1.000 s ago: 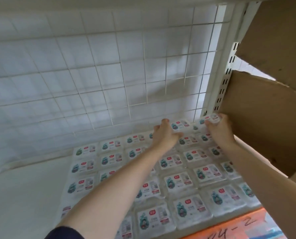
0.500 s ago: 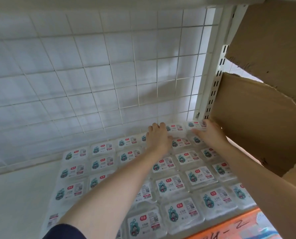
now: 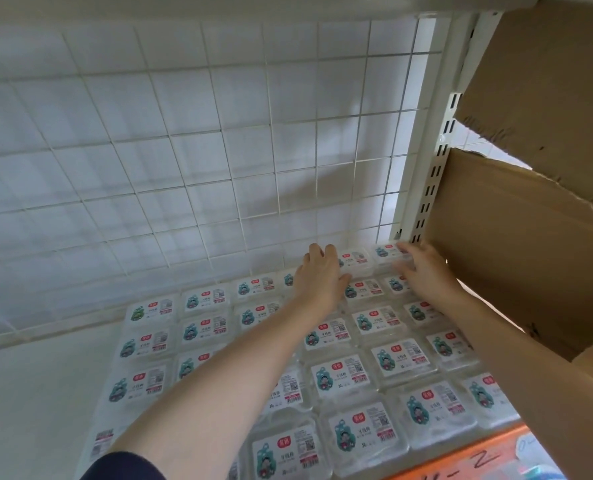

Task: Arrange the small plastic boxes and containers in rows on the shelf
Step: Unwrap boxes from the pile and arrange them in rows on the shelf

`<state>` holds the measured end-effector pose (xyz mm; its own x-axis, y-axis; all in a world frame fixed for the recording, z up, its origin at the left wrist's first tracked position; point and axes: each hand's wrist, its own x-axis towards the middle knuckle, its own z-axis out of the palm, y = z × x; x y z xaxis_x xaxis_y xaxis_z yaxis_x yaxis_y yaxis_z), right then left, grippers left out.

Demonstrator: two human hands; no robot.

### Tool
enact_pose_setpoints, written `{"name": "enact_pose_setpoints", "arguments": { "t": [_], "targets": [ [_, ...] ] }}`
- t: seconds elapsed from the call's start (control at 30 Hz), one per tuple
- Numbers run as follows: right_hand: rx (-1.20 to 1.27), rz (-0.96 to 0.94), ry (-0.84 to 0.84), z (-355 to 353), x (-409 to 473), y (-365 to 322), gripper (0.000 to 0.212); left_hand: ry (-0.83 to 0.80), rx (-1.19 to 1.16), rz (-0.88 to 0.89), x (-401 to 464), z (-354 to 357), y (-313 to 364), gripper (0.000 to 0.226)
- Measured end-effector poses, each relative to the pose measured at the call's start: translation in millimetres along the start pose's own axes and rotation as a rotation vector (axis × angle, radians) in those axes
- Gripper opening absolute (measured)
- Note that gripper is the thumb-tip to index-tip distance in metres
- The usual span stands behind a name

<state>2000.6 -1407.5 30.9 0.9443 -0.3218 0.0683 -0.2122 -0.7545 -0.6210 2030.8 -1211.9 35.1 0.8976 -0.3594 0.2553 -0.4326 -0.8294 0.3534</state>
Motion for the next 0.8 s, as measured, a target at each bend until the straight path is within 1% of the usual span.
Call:
{"name": "enact_pose_setpoints", "arguments": {
  "t": [0.23,0.33,0.4,0.47,0.57,0.63,0.8],
  "targets": [
    [-0.016,0.013,0.022,-2.6,-3.6,-0.5,0.045,-0.01,-0.015,0.004,1.2,0.3,-0.5,0.042],
    [-0.106,0.028,0.152,-5.1,-9.2,-7.4,0.042,0.004,-0.011,0.023,-1.1,-2.6,-5.5,0.045],
    [-0.105,0.0,0.232,-6.5,-15.4,-13.8,0.037,0.063,-0.021,0.049,-5.8,-6.5,-12.1,0.041],
    [-0.056,-0.052,0.243,-4.4,-22.2,-23.0,0.032,0.131,-0.018,0.091,-12.6,-11.6,-20.6,0.034],
    [-0.077,-0.178,0.26,5.4,-33.2,-42.5,0.029,0.194,-0.014,0.119,-27.1,-21.8,-34.1,0.024],
    [-0.094,-0.243,0.239,14.8,-41.6,-62.0,0.028,0.206,-0.027,0.105,-39.6,-30.2,-43.1,0.023],
    [-0.068,-0.432,0.124,48.5,-68.0,-126.3,0.028,0.193,-0.018,0.037,-82.3,-59.9,-74.1,0.016]
  ]
}}
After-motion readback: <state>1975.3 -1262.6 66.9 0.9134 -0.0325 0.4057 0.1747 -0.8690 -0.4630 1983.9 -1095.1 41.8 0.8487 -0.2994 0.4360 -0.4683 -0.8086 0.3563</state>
